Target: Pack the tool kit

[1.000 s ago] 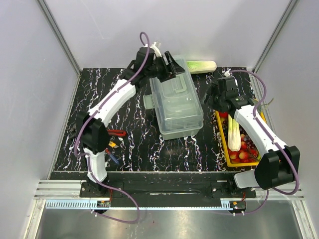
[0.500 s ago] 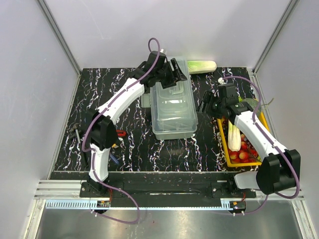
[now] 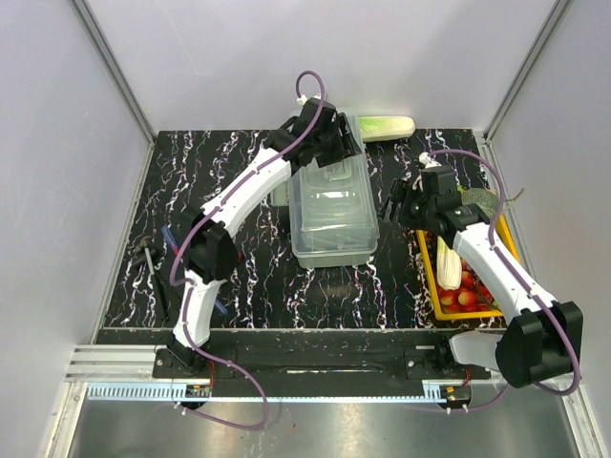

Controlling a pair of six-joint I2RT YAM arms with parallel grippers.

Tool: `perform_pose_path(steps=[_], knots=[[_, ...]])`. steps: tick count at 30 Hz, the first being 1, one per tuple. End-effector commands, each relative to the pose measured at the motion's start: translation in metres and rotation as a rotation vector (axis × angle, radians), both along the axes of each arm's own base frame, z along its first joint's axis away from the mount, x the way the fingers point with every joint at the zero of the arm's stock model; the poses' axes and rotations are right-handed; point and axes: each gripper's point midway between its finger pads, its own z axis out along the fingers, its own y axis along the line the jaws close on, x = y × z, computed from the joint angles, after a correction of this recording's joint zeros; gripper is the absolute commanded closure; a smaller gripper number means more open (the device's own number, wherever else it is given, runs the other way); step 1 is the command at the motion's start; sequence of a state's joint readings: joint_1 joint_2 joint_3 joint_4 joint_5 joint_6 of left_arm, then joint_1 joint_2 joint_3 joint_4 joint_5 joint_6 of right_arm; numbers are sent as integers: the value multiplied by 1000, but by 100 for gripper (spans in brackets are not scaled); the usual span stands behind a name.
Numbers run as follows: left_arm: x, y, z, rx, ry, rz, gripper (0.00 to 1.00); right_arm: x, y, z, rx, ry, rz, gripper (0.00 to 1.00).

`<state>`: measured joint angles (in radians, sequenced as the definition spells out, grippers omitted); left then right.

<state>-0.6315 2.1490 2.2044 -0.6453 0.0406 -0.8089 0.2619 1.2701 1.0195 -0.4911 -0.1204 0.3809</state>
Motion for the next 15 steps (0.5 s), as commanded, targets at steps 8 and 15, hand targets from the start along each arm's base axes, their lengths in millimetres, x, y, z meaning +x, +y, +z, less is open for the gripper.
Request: perform_pose_path(steps=[8,15], knots=[[-6,-13,-28,-5,55,-52,35,-2,-10,17,-21,-84,-47,20],[-20,-40,6,-271,39,-190,34,-2,-7,22,3,-87,-48,20]])
